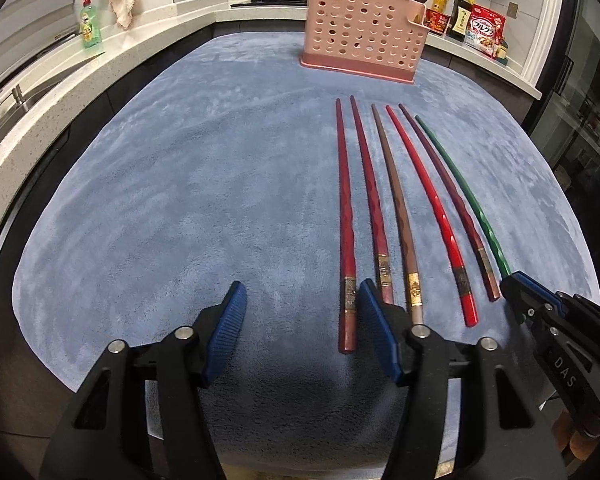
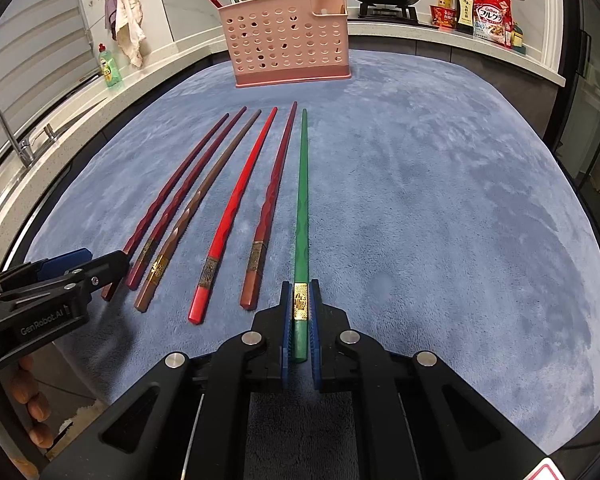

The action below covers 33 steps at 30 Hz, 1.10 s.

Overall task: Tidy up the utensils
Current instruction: 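Grasp the green chopstick with the right tool while the left tool grasps a dark red chopstick, then lift and carry both chopsticks up over the pink holder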

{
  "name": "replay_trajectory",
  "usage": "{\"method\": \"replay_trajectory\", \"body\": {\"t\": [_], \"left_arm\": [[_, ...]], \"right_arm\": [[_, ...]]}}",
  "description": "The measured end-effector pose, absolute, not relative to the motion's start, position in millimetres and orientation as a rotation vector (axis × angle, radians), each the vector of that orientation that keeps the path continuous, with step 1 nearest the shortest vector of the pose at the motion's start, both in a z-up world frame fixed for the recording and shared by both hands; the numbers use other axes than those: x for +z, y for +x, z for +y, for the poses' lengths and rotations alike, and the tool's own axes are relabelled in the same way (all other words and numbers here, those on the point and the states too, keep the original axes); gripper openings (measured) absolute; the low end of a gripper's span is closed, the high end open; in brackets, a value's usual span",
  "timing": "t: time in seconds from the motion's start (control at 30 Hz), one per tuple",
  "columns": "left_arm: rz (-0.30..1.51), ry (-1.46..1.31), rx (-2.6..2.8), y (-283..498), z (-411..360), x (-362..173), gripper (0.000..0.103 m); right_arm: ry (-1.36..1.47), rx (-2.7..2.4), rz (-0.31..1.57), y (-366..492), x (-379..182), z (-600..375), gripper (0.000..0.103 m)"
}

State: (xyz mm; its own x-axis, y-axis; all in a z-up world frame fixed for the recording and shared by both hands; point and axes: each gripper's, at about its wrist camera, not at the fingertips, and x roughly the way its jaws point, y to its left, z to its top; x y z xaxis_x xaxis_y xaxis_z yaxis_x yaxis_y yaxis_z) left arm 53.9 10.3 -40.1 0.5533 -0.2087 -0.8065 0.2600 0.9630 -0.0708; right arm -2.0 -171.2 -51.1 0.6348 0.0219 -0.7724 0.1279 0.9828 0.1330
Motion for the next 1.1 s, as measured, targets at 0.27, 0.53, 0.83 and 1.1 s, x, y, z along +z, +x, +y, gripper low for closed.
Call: {"method": "replay_trajectory", "body": {"t": [0.27, 0.53, 0.83, 1.1], "left_arm": [[0.944, 0.050, -0.304, 51, 9, -40, 0.024], [0.956, 0.043, -0.340, 50, 6, -40, 0.009], [0.942, 0.000, -0.355, 49, 12, -25, 0.008], [0.875, -0.035, -0.376, 47, 17, 15, 0.008]], "right_arm": [[0.183, -0.060, 0.882, -2, -51, -172, 0.007], [0.187, -0.059, 0.883, -2, -50, -173, 0.007], [0.189, -0.068, 0.842, -6, -33, -179, 0.007], [0.199, -0.077, 0.752, -8, 9, -192, 0.007]]}}
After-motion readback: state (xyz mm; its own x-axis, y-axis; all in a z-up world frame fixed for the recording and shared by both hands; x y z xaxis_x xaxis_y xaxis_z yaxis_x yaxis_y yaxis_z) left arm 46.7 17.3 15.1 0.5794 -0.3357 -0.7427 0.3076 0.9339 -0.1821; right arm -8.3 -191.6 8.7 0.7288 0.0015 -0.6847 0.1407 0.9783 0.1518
